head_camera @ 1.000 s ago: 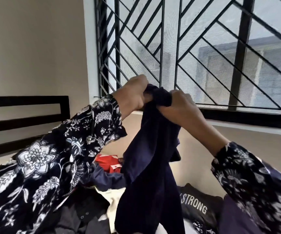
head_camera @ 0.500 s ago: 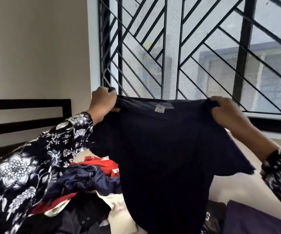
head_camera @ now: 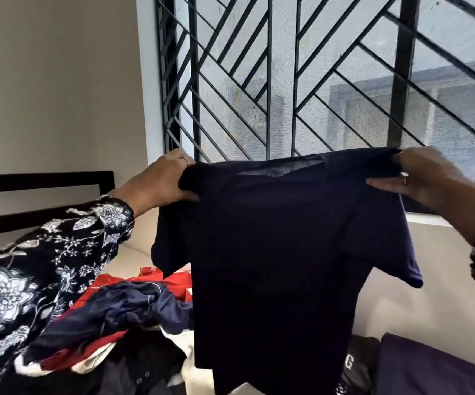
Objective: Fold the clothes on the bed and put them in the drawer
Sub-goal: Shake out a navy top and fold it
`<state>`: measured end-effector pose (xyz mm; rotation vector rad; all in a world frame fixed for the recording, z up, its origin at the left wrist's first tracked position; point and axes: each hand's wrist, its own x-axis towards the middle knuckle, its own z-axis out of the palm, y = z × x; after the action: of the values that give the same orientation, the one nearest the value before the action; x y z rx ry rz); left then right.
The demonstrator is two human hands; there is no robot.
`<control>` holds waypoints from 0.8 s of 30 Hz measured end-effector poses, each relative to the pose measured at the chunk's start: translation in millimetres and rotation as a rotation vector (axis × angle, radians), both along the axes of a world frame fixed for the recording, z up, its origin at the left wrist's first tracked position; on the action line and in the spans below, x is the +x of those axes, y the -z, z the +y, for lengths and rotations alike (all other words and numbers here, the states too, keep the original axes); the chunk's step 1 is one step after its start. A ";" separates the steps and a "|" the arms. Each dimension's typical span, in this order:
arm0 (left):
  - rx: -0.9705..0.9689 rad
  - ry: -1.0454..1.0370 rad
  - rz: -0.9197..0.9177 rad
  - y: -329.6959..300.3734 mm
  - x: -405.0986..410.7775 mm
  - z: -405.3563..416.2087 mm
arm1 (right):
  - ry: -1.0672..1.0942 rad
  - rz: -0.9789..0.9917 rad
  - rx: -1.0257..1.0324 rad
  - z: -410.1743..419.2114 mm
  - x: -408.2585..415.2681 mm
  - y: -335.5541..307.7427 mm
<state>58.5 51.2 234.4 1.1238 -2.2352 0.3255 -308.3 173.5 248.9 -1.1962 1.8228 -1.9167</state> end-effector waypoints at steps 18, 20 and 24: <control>0.010 -0.164 0.122 -31.6 7.8 2.4 | 0.374 0.573 0.168 2.9 -27.5 23.3; 0.108 -0.136 0.293 -30.8 5.0 1.0 | 0.262 0.322 0.098 4.5 -27.4 17.2; 0.392 0.036 0.867 -20.3 -8.4 -5.9 | 0.066 -0.133 0.017 2.9 -23.3 6.9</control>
<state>50.0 45.3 254.8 1.1173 -1.5500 -0.5511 -331.6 176.4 241.9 -0.9885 1.8268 -1.9610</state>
